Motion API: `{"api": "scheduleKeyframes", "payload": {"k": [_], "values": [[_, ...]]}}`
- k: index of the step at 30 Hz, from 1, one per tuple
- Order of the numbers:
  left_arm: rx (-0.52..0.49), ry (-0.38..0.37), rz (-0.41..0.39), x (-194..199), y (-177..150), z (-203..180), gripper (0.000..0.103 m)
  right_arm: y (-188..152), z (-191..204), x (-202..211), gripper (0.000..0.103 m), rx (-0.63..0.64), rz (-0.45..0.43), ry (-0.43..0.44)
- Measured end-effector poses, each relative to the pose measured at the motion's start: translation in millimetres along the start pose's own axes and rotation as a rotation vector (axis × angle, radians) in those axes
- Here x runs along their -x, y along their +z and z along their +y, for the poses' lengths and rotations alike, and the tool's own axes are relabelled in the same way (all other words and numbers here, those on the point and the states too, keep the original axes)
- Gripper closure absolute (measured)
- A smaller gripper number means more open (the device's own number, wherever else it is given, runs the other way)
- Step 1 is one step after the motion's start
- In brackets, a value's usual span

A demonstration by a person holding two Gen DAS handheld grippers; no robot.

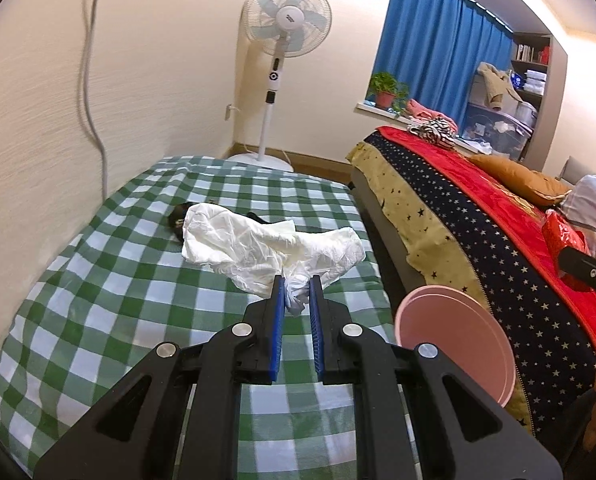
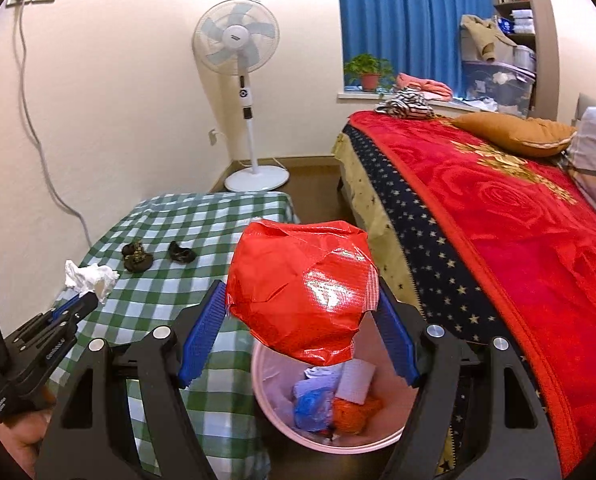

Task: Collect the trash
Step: 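Carry the white tissue with the left tool while the right carries the red bag to the bin, then open the right tool over the pink bin while the left releases the white tissue into it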

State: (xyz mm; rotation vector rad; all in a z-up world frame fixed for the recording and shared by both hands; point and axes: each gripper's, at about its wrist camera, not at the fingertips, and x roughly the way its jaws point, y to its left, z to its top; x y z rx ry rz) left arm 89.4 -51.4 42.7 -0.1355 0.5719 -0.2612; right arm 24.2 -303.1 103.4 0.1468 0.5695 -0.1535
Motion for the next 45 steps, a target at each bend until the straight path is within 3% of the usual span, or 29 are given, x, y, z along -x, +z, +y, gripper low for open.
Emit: {"api": "scheduleKeyframes", "payload": {"k": [19, 45], "values": [[-0.064, -0.076, 0.039, -35.1, -14.8, -48.1, 0.091, -22.3, -42.0, -25.2, 0.031, -0.089, 0.003, -0.122], [-0.131, -0.243, 0.072, -76.1, -28.1, -112.7, 0.091, -21.3, -63.8, -48.6, 0.031, -0.134, 0.027, -0.197]]}}
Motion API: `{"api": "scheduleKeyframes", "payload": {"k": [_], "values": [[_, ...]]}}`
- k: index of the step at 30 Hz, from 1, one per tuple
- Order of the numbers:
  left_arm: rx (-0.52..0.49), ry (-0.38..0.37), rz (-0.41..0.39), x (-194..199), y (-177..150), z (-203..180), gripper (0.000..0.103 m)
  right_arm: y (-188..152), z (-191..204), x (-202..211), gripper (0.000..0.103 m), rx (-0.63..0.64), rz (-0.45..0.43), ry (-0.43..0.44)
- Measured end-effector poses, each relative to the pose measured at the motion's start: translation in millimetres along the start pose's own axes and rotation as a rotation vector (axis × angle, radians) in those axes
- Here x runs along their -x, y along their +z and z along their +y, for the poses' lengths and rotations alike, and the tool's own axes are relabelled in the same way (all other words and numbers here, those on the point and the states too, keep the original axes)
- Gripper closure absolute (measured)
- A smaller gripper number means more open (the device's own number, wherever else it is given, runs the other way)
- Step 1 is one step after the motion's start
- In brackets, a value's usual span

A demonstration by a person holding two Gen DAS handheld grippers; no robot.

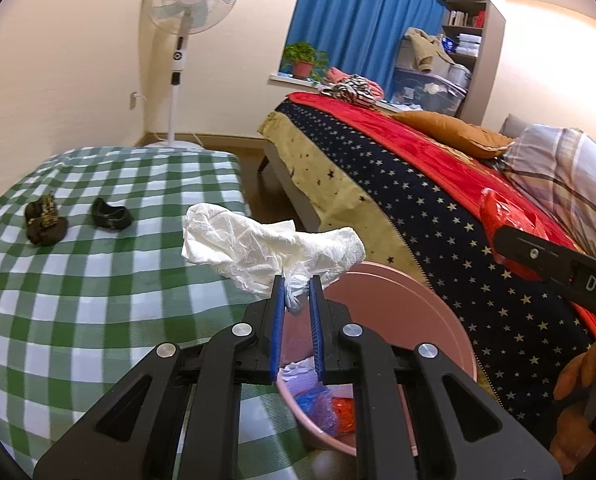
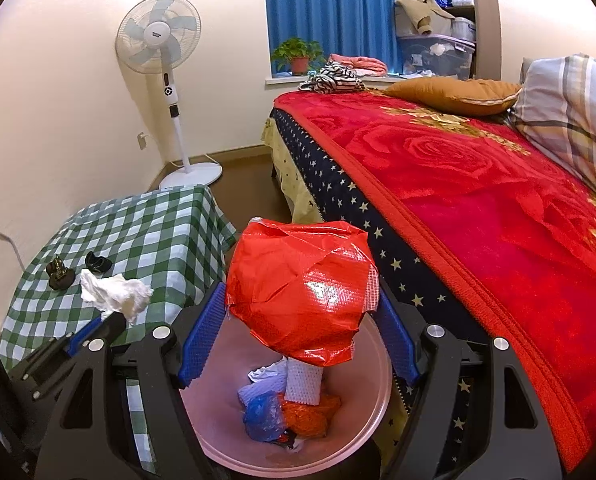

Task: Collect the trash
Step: 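Open the right tool over the pink bin while the left releases the white tissue into it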

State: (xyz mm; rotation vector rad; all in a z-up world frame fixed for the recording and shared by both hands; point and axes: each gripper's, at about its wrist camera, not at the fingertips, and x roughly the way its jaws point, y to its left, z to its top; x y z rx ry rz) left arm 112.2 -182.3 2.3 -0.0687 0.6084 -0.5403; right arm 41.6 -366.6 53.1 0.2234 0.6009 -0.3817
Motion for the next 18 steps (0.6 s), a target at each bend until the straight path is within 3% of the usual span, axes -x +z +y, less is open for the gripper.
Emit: {"api": "scheduleKeyframes", "payload": {"k": [14, 16, 18], "values": [[-0.048, -0.128, 0.066, -29.4, -11.5, -27.0, 0.09, 0.2, -5.8, -7.1, 0.03, -0.021, 0.006, -0.011], [-0.055, -0.158, 0.101, -35.0, -15.2, -29.6, 0.088, 1.6, -7.3, -7.4, 0.03, -0.027, 0.001, -0.018], [-0.055, -0.166, 0.119, -37.7, -18.9, -28.8, 0.079, 2.0, -8.2, -7.5, 0.029, -0.033, -0.001, -0.018]]}}
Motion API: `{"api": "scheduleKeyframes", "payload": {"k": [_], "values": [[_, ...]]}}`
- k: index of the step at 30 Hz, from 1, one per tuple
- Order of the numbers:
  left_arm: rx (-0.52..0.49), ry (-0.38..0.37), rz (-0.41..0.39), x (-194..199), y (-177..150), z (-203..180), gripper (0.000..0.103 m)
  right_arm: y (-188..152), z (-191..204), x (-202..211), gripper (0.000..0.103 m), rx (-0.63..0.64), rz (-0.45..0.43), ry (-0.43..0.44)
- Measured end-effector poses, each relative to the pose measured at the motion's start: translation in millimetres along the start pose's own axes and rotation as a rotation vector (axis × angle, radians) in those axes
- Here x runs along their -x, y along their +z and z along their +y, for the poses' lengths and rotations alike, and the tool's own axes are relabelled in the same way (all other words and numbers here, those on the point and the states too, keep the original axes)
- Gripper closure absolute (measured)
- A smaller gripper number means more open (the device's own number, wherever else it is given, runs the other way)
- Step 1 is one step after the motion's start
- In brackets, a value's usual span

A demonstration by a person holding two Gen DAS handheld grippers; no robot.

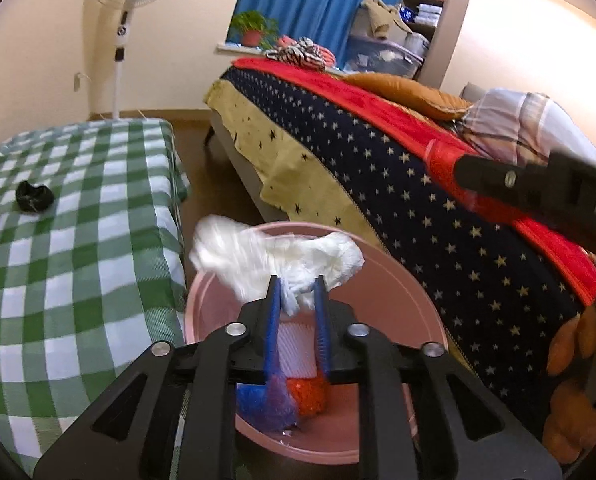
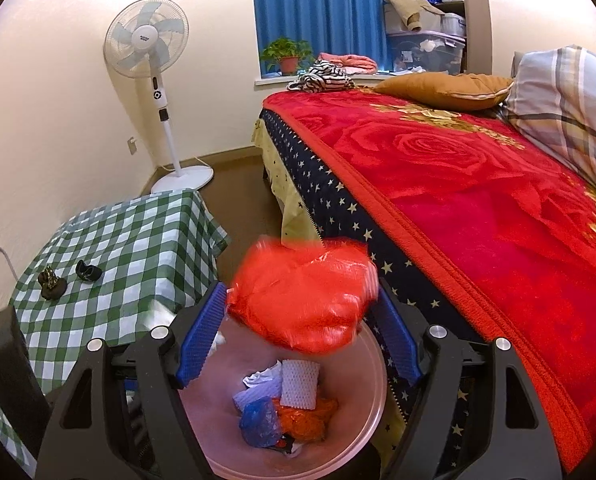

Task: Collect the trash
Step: 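Open the right tool over the pink bin while the left releases the white tissue into it, then move both tools back over the dark items on the bed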

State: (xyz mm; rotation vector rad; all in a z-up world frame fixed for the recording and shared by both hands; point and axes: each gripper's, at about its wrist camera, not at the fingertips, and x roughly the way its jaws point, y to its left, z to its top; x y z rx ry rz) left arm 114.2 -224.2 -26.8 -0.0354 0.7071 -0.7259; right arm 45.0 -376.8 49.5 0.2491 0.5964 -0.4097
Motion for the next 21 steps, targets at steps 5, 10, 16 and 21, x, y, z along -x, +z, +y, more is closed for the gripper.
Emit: {"api": "scheduleKeyframes", "payload": {"k": [5, 10, 16, 21], "values": [[0.031, 0.009, -0.007, 6.9, -1.6, 11.6, 0.075, 0.4, -1.2, 1.4, 0.019, -0.014, -0.006, -0.003], [0.041, 0.051, -0.031, 24.0, -1.5, 22.6, 0.075, 0.0, -4.6, 4.3, 0.019, -0.033, -0.011, 0.012], [0.056, 0.123, -0.084, 56.5, -1.6, 42.9, 0.075, -0.6, 5.3, 9.7, 0.019, -0.022, -0.039, 0.051], [0.076, 0.219, -0.145, 87.3, -2.0, 68.8, 0.075, 3.4, 35.8, 5.6, 0.021, 0.005, -0.054, 0.135]]}}
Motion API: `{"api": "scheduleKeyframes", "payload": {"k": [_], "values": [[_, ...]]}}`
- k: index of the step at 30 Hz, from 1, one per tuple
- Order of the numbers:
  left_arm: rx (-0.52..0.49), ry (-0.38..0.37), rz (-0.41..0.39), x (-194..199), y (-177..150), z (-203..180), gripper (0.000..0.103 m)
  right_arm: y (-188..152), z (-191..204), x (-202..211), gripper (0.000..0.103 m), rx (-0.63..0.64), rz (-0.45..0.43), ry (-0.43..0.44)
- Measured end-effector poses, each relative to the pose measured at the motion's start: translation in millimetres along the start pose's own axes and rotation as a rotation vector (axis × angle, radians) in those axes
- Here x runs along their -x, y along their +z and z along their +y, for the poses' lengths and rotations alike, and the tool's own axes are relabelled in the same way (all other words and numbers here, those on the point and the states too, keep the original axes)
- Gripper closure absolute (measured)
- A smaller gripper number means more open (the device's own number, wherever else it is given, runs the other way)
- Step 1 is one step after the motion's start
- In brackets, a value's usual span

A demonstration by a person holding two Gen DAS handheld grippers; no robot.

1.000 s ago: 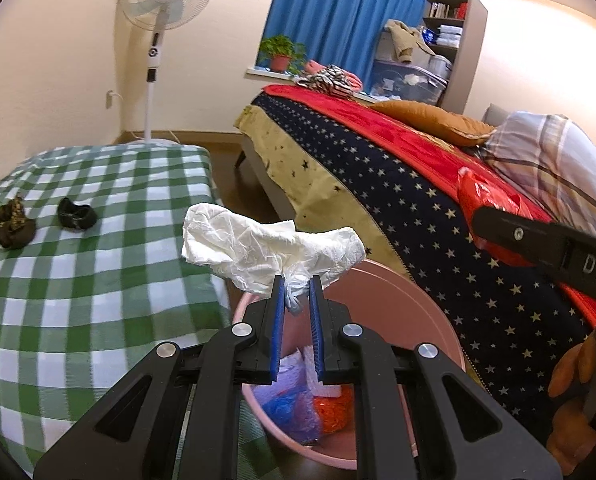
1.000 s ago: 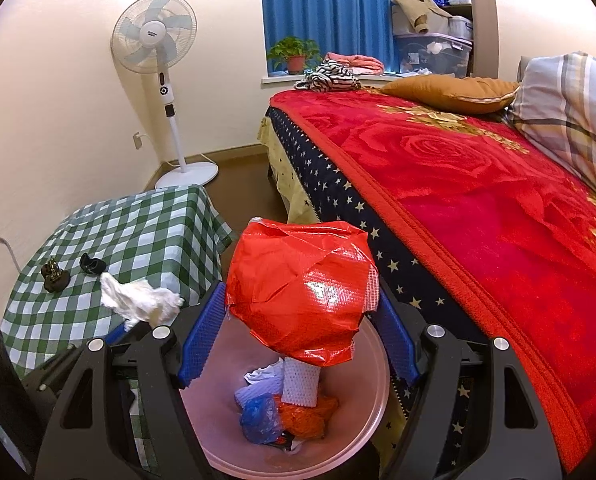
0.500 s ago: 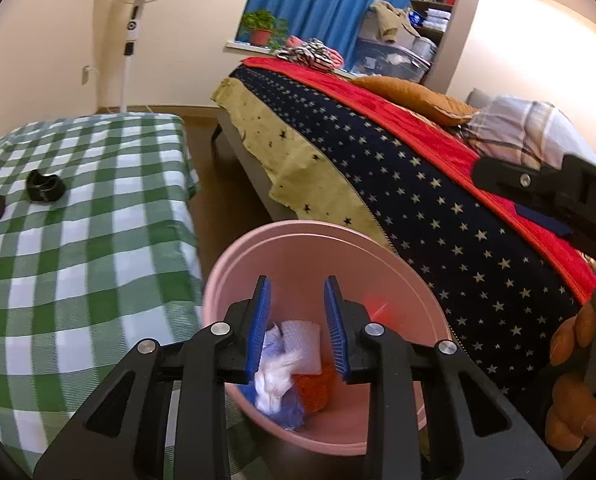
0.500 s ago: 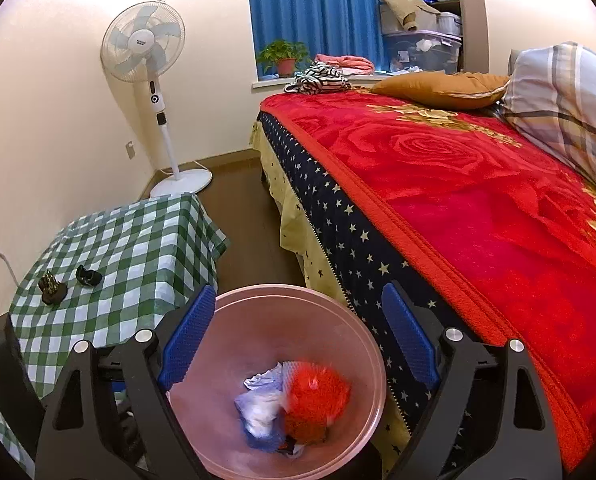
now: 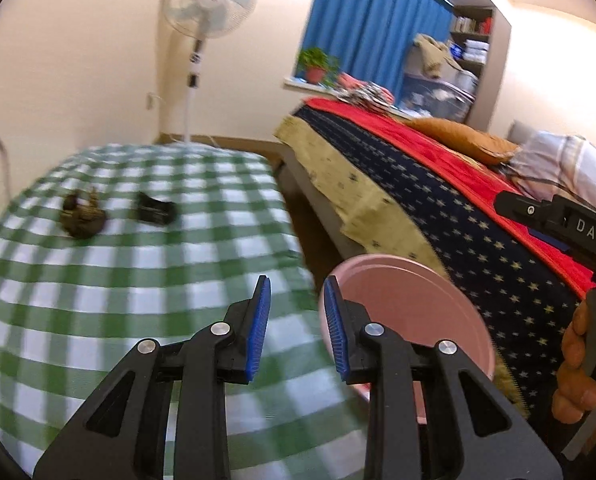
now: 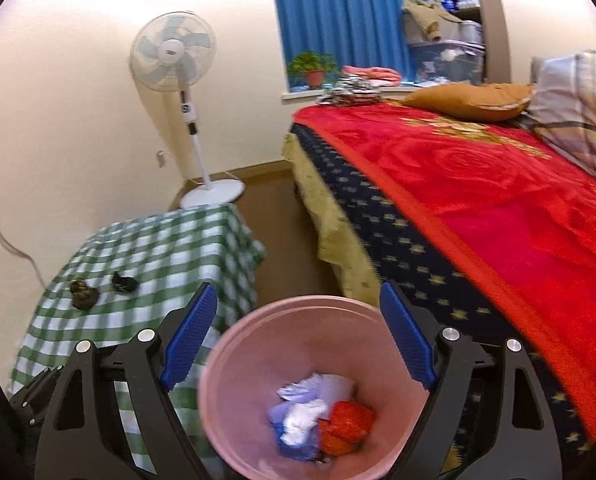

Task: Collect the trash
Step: 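Move both tools back over the dark items on the bed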

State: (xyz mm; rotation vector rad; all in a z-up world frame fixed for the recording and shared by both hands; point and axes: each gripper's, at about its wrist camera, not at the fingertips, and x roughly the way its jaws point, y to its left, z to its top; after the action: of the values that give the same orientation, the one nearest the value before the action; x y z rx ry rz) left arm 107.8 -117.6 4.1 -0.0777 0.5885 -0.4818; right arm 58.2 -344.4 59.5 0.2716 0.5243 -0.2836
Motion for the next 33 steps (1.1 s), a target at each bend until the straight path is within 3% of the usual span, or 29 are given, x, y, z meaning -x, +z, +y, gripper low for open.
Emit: {"api": "scheduleKeyframes", "payload": {"k": [15, 25, 33], "values": [[0.224, 0.279, -0.081, 15.2, 28.1, 143.1, 0.075, 14.7, 141.5, -80.1, 0.04, 0.105, 0.018, 0.337], [0.272, 0.337, -0.069, -17.8, 41.8, 190.5, 0.075, -3.8, 201.1, -167.2, 0.04, 0.175, 0.143, 0.41], [0.299, 0.35, -0.054, -44.8, 53.9, 219.6, 0.075, -18.1, 232.7, -212.7, 0.035, 0.284, 0.235, 0.457]]}}
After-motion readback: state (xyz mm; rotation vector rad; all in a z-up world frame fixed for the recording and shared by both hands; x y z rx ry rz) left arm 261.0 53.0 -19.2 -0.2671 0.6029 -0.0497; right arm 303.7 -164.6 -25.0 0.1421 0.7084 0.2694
